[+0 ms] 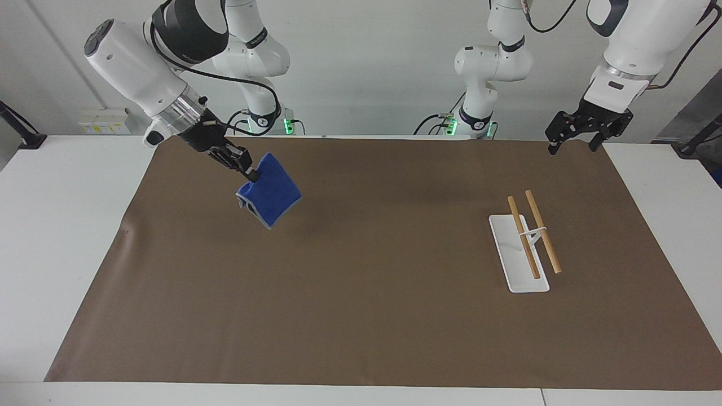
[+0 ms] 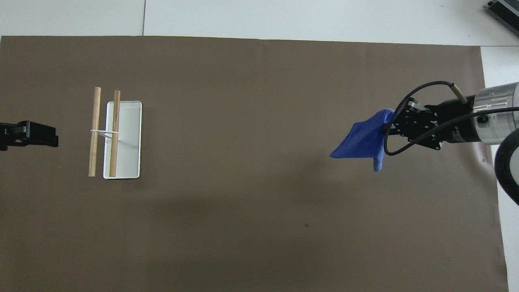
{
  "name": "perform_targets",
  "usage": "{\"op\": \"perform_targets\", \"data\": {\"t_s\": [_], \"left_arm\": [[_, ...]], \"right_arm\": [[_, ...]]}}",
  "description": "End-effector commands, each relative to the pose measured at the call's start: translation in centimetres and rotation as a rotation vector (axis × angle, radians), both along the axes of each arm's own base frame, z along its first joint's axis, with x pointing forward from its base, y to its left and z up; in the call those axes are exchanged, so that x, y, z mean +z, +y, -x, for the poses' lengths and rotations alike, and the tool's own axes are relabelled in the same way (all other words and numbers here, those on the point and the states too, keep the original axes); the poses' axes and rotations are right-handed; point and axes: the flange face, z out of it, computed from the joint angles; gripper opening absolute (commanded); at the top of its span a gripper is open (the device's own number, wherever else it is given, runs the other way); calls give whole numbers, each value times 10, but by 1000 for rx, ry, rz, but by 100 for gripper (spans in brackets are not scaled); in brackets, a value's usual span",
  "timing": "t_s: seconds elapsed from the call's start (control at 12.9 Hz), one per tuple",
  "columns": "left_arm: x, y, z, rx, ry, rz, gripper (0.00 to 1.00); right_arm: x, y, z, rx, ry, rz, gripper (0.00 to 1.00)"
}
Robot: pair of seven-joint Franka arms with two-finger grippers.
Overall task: Right arm passes towel to left arm to hang
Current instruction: 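Lift the blue towel with the right gripper toward the table center, then hold the towel out with the right gripper while the left gripper grasps it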
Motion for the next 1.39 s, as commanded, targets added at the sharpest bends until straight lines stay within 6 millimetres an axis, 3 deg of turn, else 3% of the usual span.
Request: {"op": "perform_targets", "data": {"t_s": [0.0, 0.31, 0.54, 0.85, 1.08, 1.31], "left_arm": [[1, -3, 2, 3, -7, -12, 100], [3, -12, -1, 25, -40, 10, 100], [-3, -21, -9, 398, -88, 216, 100], [-28, -75, -4, 813, -197, 435, 100], [-37, -103, 4, 953, -212, 520, 100], [-36, -141, 16, 1016, -166, 551, 100]], "right_arm": [[-6, 23, 1, -123, 58, -101, 0], [-4, 75, 0, -286, 88, -254, 0], [-11, 115, 0, -420, 96, -361, 0], [-23, 159, 11, -538, 127, -469, 0], [-30, 178, 15, -627, 155, -555, 0], [-54, 201, 16, -682, 225, -615, 0]]}}
